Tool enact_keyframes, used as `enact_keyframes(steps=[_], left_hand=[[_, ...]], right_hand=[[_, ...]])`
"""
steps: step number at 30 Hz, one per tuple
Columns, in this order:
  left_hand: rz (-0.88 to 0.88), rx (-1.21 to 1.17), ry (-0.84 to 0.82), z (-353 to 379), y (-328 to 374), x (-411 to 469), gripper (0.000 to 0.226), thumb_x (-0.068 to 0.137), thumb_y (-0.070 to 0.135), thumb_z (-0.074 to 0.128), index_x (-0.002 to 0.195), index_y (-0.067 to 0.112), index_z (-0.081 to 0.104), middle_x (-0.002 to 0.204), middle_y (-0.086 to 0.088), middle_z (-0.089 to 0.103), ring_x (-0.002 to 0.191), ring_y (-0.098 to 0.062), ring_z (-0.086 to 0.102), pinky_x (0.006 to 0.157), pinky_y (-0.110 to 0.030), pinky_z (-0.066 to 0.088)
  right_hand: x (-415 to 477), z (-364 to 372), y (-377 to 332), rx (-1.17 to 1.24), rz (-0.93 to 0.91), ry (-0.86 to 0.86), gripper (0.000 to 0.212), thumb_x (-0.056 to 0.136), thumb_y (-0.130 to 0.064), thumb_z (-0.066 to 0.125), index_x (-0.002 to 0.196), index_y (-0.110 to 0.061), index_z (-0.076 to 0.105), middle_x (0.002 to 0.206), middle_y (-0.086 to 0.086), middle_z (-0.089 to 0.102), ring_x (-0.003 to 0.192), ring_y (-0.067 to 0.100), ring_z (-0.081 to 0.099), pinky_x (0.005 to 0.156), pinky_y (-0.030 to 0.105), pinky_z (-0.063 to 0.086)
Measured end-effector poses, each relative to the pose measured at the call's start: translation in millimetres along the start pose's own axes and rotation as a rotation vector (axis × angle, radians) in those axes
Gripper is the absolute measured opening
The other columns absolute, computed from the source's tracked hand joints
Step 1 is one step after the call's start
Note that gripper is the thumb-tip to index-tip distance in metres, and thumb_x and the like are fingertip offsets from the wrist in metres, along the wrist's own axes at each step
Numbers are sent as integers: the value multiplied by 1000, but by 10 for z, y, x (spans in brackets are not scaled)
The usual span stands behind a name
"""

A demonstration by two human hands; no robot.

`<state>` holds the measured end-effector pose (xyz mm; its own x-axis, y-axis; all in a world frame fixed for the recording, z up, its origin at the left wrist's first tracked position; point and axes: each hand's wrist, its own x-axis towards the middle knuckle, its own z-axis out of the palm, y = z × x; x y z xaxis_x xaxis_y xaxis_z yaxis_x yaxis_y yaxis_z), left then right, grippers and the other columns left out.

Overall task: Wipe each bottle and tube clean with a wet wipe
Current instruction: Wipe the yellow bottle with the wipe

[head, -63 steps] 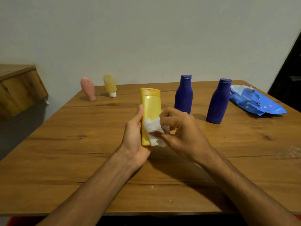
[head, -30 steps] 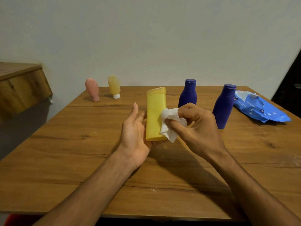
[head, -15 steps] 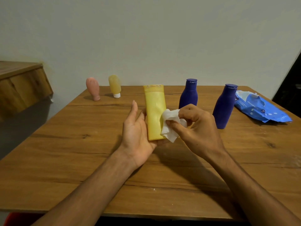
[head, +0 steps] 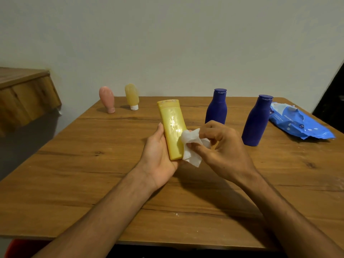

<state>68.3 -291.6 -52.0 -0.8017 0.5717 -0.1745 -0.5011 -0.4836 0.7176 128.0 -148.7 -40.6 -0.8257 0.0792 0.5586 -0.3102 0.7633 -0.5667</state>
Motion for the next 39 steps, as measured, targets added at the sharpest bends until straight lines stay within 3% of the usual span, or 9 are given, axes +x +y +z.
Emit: enact_keyframes(steps=[6, 10, 14, 18, 22, 26, 31, 36, 39], left_hand=[[-12, 17, 0, -2, 0, 4, 61, 101, 56, 27, 140, 14, 47, 125, -19, 66, 118, -35, 62, 103, -50, 45], [-12, 58, -22, 14, -28, -27, 63, 99, 60, 28, 131, 14, 55, 117, -16, 70, 107, -29, 67, 90, -45, 52], [-16, 48, -81, 29, -72, -46, 71, 96, 67, 26, 135, 14, 53, 130, -20, 62, 118, -31, 57, 100, -46, 46], [-7, 31, -90, -9, -63, -17, 77, 91, 73, 30, 139, 17, 51, 134, -19, 60, 124, -33, 57, 104, -50, 45], [22, 49, -101, 8, -76, -14, 75, 92, 72, 31, 137, 16, 52, 115, -13, 68, 104, -27, 66, 84, -44, 54], [9, 75, -123, 34, -112, -53, 65, 93, 62, 41, 130, 12, 57, 102, -12, 71, 94, -25, 68, 80, -42, 54], [19, 113, -181, 77, -177, -77, 49, 93, 46, 49, 124, 10, 60, 104, -12, 66, 99, -24, 62, 86, -40, 48], [32, 132, -206, 61, -168, -86, 55, 91, 47, 50, 133, 12, 56, 112, -10, 67, 110, -24, 59, 90, -40, 48], [15, 135, -248, 67, -172, -108, 56, 93, 47, 50, 139, 14, 52, 126, -14, 61, 119, -25, 54, 96, -42, 47]], right_hand=[[-24, -26, -53, 6, 21, -74, 9, 79, -25, 73, 84, -20, 68, 89, -21, 53, 87, -1, 55, 71, 13, 44], [-52, 18, -98, -32, -61, -180, 8, 79, -27, 73, 86, -24, 69, 94, -21, 55, 93, -5, 54, 72, 5, 42], [-30, 51, -68, -50, -84, -37, 7, 78, -24, 73, 80, -19, 67, 96, -13, 57, 88, -2, 54, 69, 7, 40], [-56, 54, -84, -59, -176, -163, 5, 79, -15, 74, 79, -17, 70, 95, -12, 59, 88, -1, 55, 71, 9, 43], [-57, 52, -109, -81, -217, -73, 4, 78, -17, 72, 79, -18, 68, 94, -11, 57, 86, 1, 54, 72, 13, 43], [-74, 44, -126, -129, -253, -163, 3, 78, -16, 72, 78, -17, 69, 95, -12, 54, 83, -4, 49, 71, 11, 36], [-80, 98, -103, -138, -233, 56, 8, 77, -19, 68, 81, -12, 70, 93, -2, 59, 82, 3, 50, 65, 22, 46], [-106, 141, -108, -114, -218, 159, 8, 77, -13, 70, 86, -12, 70, 96, 0, 60, 85, 15, 55, 65, 37, 51], [-91, 132, -81, -109, -200, 206, 13, 75, -5, 74, 87, -9, 70, 97, 3, 61, 87, 18, 57, 68, 40, 52]])
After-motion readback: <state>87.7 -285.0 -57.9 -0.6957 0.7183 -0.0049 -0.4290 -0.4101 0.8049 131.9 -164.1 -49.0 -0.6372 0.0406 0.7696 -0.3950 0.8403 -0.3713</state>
